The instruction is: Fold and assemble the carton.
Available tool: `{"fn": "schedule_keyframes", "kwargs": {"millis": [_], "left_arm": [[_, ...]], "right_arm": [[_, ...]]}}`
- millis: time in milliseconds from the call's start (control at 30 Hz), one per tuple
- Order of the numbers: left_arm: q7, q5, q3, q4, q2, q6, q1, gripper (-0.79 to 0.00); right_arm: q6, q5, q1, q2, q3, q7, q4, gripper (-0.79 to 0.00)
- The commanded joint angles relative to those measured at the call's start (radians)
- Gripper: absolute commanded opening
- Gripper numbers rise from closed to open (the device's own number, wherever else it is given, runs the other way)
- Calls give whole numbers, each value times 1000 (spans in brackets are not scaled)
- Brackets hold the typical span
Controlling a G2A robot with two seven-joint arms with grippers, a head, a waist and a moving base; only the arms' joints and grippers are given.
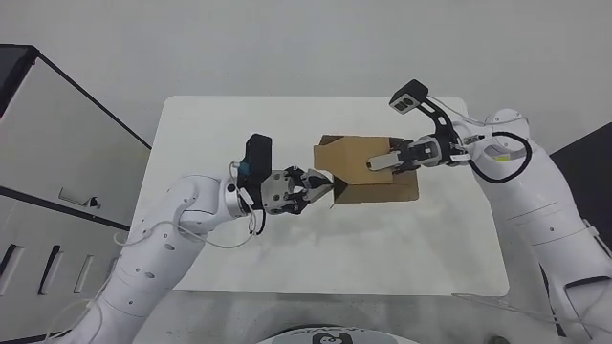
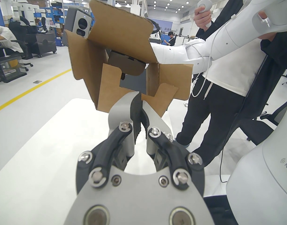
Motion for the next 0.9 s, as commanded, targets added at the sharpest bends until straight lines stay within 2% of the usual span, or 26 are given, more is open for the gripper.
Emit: {"fn": "schedule_keyframes", "kwargs": {"millis": [0, 867], "left_arm": [[-6, 4, 6, -1, -1, 3, -2, -785], [18, 47, 11, -9, -3, 13, -6, -785]], "right_arm": [[0, -1, -4, -1, 2, 0, -3, -785], [0, 33, -45, -36, 44, 0, -11, -785]]}}
